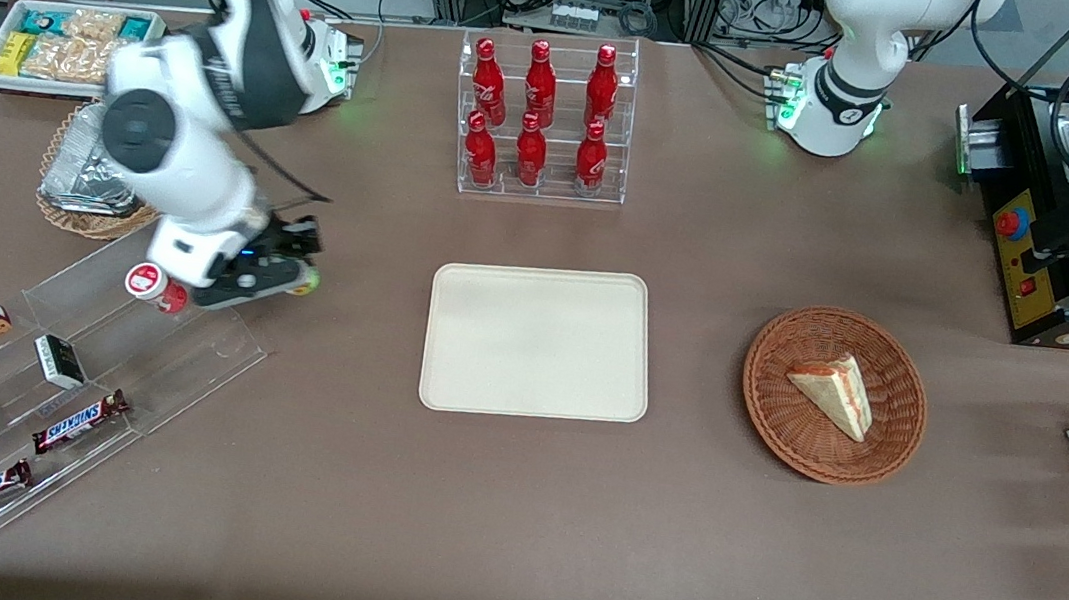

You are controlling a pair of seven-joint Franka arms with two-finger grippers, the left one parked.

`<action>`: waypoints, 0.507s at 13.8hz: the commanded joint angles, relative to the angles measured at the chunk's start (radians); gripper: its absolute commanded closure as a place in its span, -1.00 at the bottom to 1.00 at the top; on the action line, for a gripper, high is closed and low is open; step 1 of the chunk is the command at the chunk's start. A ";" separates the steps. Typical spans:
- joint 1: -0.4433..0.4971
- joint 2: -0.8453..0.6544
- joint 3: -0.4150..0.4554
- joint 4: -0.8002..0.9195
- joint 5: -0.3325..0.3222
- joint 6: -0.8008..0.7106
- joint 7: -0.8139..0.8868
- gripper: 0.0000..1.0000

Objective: Place green gum on tray
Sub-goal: 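Lift the gum tub and carry it over the cream tray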

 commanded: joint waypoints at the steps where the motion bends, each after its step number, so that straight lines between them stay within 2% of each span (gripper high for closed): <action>1: 0.087 0.108 -0.011 0.121 0.014 -0.006 0.195 1.00; 5: 0.188 0.269 -0.011 0.284 0.021 0.020 0.428 1.00; 7: 0.225 0.341 -0.011 0.333 0.066 0.078 0.517 1.00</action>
